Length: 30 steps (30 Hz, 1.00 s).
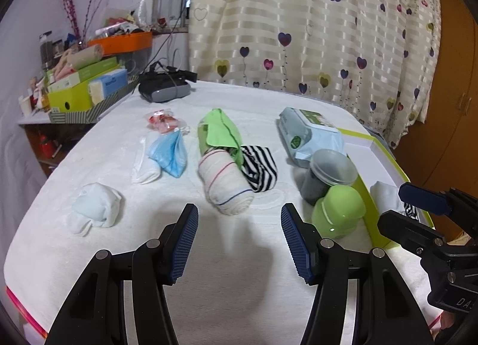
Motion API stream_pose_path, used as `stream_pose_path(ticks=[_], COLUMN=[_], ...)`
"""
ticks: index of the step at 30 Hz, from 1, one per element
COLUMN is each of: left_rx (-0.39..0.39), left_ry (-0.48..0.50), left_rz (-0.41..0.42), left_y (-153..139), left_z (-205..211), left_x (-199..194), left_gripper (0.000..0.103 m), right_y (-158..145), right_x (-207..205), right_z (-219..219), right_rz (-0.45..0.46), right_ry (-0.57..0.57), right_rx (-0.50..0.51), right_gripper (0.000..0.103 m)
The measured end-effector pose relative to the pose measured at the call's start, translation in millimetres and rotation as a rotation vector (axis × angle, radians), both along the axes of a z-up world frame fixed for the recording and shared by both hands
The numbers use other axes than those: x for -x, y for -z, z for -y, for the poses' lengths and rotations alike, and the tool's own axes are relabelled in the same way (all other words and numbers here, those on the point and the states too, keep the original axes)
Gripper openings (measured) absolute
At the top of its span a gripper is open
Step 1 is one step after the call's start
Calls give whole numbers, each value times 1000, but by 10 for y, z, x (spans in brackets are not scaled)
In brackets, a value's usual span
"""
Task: Organize soft objects
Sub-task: 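Withdraw both open grippers from the box back over the table, then move the left gripper to the pale mint sock while the right gripper approaches the red-striped white sock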
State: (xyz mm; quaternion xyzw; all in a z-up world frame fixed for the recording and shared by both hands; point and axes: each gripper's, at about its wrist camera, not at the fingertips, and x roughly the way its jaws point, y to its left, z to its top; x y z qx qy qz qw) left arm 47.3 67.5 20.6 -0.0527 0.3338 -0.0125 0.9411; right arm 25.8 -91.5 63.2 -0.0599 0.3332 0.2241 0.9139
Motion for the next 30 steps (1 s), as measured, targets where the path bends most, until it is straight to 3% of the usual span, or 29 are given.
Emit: stream_pose_path(ticks=[30], left_rx=[2], left_ry=[-169], left_rz=[-26], left_y=[168], left_z=[-744], left_x=[-4], left_gripper=[58], right_y=[130], right_x=[-355], right_z=[-675], right_rz=[-45], right_ry=[-111], right_rx=[32], right_gripper=[56])
